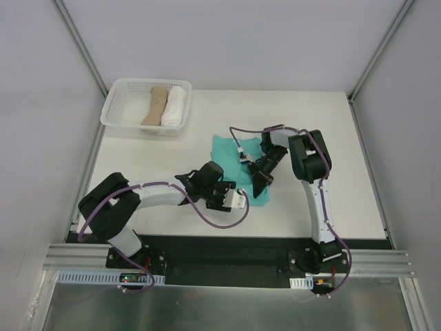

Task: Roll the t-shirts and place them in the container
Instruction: Roll the T-shirt to the center of the board.

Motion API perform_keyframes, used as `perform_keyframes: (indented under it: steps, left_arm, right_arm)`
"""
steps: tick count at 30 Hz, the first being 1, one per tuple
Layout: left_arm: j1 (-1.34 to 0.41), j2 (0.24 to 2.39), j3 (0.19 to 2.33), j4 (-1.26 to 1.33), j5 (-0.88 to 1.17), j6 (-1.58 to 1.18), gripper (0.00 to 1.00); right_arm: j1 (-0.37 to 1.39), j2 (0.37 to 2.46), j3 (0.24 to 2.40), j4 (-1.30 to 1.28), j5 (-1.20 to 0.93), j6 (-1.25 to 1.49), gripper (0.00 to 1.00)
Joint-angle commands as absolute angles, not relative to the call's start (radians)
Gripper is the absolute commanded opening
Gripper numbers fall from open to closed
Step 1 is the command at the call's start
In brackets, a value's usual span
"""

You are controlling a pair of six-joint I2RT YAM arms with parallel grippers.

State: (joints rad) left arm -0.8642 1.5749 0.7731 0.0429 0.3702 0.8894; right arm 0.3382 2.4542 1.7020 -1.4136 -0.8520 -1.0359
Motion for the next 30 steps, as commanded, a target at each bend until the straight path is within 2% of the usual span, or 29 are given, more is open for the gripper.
perform_keyframes:
  steps: [1,3,4,6,7,8,11,12,17,18,19,20,21,22,24,25,28,30]
  left_arm:
    - [-0.871,1.618,0.707,0.078,0.238,1.066,0.53]
    - [-0.873,1.646,0.680,0.078,0.189,1.127,0.52]
    - [-0.876,1.661,0.681,0.075,0.166,1.129,0.46]
    - [-0.885,1.706,0.721,0.019,0.146,1.123,0.32]
    - [-0.887,1.715,0.733,0.006,0.144,1.121,0.17]
    - [-0.885,1.733,0.771,-0.049,0.147,1.114,0.10]
    - [-0.885,1.744,0.848,-0.168,0.192,1.083,0.00]
    - [-0.884,1.744,0.870,-0.216,0.213,1.072,0.00]
    - [-0.845,1.781,1.075,-0.445,0.431,0.924,0.00]
    - [-0.836,1.795,1.106,-0.510,0.457,0.910,0.00]
    - [-0.828,1.805,1.132,-0.540,0.513,0.898,0.00]
    - [-0.818,1.825,1.172,-0.555,0.544,0.858,0.00]
    - [-0.799,1.836,1.190,-0.583,0.566,0.835,0.00]
    - [-0.792,1.851,1.210,-0.606,0.596,0.804,0.00]
    - [-0.776,1.896,1.268,-0.646,0.676,0.776,0.00]
    - [-0.756,1.907,1.282,-0.663,0.701,0.743,0.00]
    - [-0.723,1.947,1.324,-0.693,0.794,0.697,0.00]
    - [-0.706,1.977,1.353,-0.713,0.863,0.686,0.00]
  right_arm:
    - [0.342,2.477,1.703,-1.532,-0.804,-1.042,0.03]
    - [0.342,2.477,1.703,-1.531,-0.804,-1.042,0.04]
    - [0.342,2.479,1.703,-1.531,-0.805,-1.042,0.04]
    - [0.339,2.474,1.701,-1.525,-0.807,-1.042,0.05]
    - [0.337,2.471,1.692,-1.525,-0.810,-1.042,0.08]
    - [0.330,2.456,1.684,-1.507,-0.824,-1.040,0.15]
    - [0.263,2.357,1.629,-1.426,-0.882,-1.034,0.62]
    - [0.215,2.326,1.631,-1.414,-0.890,-1.025,0.96]
    - [0.072,2.042,1.709,-1.365,-0.884,-1.071,0.96]
    - [0.043,1.869,1.660,-1.306,-0.856,-1.071,0.96]
    - [0.028,1.758,1.578,-1.192,-0.815,-0.966,0.96]
    - [0.014,1.600,1.471,-0.837,-0.676,-0.895,0.96]
    - [0.003,1.331,1.184,-0.639,-0.614,-0.838,0.96]
    - [0.003,1.202,1.058,-0.327,-0.611,-0.825,0.96]
    - [0.018,1.067,0.828,-0.171,-0.603,-0.783,0.96]
    - [0.040,1.030,0.812,-0.201,-0.580,-0.749,0.96]
    - [0.099,1.138,0.923,-0.638,-0.841,-0.973,0.96]
    - [0.182,1.131,0.884,-0.663,-0.821,-0.994,0.96]
